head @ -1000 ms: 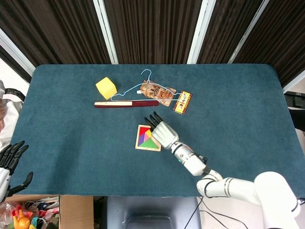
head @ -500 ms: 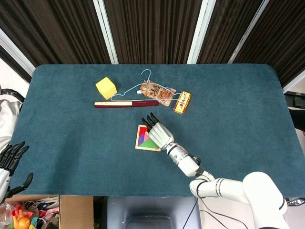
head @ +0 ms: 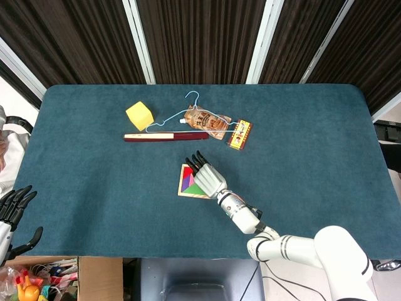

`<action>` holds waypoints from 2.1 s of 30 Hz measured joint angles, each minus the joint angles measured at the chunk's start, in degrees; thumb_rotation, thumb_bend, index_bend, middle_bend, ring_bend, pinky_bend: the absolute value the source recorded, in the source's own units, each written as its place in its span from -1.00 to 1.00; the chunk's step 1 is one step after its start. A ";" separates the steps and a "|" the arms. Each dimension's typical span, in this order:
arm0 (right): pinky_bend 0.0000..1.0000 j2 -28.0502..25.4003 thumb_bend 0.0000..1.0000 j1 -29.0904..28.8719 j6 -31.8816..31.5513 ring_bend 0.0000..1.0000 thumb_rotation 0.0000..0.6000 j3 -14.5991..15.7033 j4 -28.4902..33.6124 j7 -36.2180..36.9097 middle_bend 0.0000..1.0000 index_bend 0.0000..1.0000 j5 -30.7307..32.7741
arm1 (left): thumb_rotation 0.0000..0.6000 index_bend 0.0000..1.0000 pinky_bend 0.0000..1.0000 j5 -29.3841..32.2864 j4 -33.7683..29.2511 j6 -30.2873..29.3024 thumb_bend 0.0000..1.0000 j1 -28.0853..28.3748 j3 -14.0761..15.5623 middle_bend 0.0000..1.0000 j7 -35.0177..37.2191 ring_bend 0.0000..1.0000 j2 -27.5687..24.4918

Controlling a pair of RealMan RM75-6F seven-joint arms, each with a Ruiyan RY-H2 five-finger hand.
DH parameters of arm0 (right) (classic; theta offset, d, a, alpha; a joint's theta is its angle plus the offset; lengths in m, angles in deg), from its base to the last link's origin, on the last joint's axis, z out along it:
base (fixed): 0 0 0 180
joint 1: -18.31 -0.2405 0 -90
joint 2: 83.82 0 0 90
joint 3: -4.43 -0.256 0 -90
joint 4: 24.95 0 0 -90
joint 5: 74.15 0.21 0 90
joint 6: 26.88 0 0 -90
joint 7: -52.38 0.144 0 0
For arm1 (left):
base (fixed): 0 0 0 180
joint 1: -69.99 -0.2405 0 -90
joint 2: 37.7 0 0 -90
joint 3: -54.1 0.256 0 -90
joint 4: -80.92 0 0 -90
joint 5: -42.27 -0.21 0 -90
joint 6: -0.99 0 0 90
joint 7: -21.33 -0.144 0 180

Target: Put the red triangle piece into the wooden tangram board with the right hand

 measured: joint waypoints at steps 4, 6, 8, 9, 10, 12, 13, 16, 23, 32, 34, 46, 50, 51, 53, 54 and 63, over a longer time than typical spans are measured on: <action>-1.00 -0.21 0.03 -0.11 -0.29 -1.00 1.00 0.43 0.67 -0.25 -1.00 -0.10 0.23 | 1.00 -1.00 -0.95 -0.05 -0.13 0.10 -0.12 0.04 0.04 -1.00 -0.18 -1.00 0.01; -1.00 -0.27 0.03 -0.16 -0.45 -1.00 1.00 0.62 0.91 -0.39 -1.00 -0.11 0.28 | 1.00 -1.00 -0.95 -0.13 -0.14 -0.04 -0.12 -0.04 0.10 -1.00 -0.26 -1.00 0.04; -1.00 -0.35 0.03 -0.22 -0.62 -1.00 1.00 0.82 1.12 -0.63 -1.00 -0.11 0.36 | 1.00 -1.00 -0.95 -0.16 -0.14 -0.08 -0.12 -0.11 0.18 -1.00 -0.28 -1.00 0.05; -1.00 -0.40 0.03 -0.25 -0.68 -1.00 1.00 0.86 1.23 -0.66 -1.00 -0.11 0.43 | 1.00 -1.00 -0.95 -0.17 -0.13 -0.10 -0.12 -0.12 0.19 -1.00 -0.26 -1.00 0.05; -1.00 -0.47 0.03 -0.26 -0.76 -1.00 1.00 0.90 1.39 -0.68 -1.00 -0.12 0.53 | 1.00 -1.00 -0.95 -0.16 -0.07 -0.05 -0.12 -0.09 0.18 -1.00 -0.28 -1.00 0.11; -1.00 -0.61 0.03 -0.27 -0.91 -1.00 1.00 0.93 1.68 -0.65 -1.00 -0.13 0.64 | 1.00 -1.00 -0.95 -0.13 0.03 -0.07 -0.12 -0.07 0.13 -1.00 -0.23 -1.00 0.25; -1.00 -0.75 0.03 -0.27 -1.04 -1.00 1.00 0.94 1.92 -0.58 -1.00 -0.13 0.67 | 1.00 -1.00 -0.95 -0.15 0.03 -0.16 -0.12 -0.07 0.11 -1.00 -0.15 -1.00 0.14; -1.00 -1.29 0.03 -0.14 -1.56 -1.00 1.00 0.92 2.89 -0.08 -1.00 -0.16 0.59 | 1.00 -1.00 -0.95 -0.21 0.06 -0.35 -0.12 -0.12 0.11 -1.00 0.05 -1.00 0.04; -1.00 -4.84 0.03 1.09 -3.71 -1.00 1.00 0.38 6.42 3.18 -1.00 -0.20 0.09 | 1.00 -1.00 -0.95 -0.37 0.11 -0.63 -0.12 -0.29 0.20 -1.00 -0.10 -1.00 0.11; -1.00 -6.05 0.06 1.11 -2.21 -1.00 1.00 0.58 5.46 2.89 -1.00 -0.17 3.46 | 1.00 -1.00 -0.95 -0.41 -0.16 -0.15 -0.12 0.04 0.16 -1.00 -0.48 -1.00 0.17; -1.00 -5.71 0.06 1.01 -1.84 -1.00 1.00 0.89 4.69 2.87 -1.00 -0.16 3.72 | 1.00 -1.00 -0.95 -0.31 -0.24 -0.10 -0.12 0.04 0.15 -1.00 -0.49 -1.00 0.14; -1.00 -3.25 0.06 -0.10 -0.59 -1.00 1.00 1.58 2.06 2.97 -1.00 -0.15 4.94 | 1.00 -1.00 -0.95 -0.42 -0.10 -0.61 -0.12 -0.16 0.21 -1.00 0.02 -1.00 -0.01; -1.00 -3.01 0.06 -0.30 -0.63 -1.00 1.00 1.67 1.94 3.19 -1.00 -0.16 4.98 | 1.00 -1.00 -0.95 -0.34 0.00 -0.60 -0.12 -0.13 0.16 -1.00 0.23 -1.00 -0.04; -1.00 -2.93 0.06 -0.33 -0.63 -1.00 1.00 1.72 1.85 3.16 -1.00 -0.16 5.01 | 1.00 -1.00 -0.95 -0.38 0.00 -0.67 -0.12 -0.17 0.20 -1.00 0.28 -1.00 -0.05; -1.00 -2.74 0.06 -0.42 -0.54 -1.00 1.00 1.79 1.59 3.14 -1.00 -0.16 5.18 | 1.00 -1.00 -0.95 -0.39 0.05 -0.66 -0.12 -0.17 0.22 -1.00 0.34 -1.00 -0.05; -1.00 -2.67 0.06 -0.46 -0.51 -1.00 1.00 1.82 1.49 3.11 -1.00 -0.16 5.28 | 1.00 -1.00 -0.95 -0.37 0.10 -0.60 -0.12 -0.14 0.21 -1.00 0.40 -1.00 -0.05; -1.00 -2.47 0.06 -0.61 0.14 -1.00 1.00 2.53 0.99 3.23 -1.00 -0.16 5.73 | 1.00 -1.00 -0.96 -0.23 0.15 -0.36 -0.12 -0.05 0.21 -1.00 0.52 -1.00 -0.04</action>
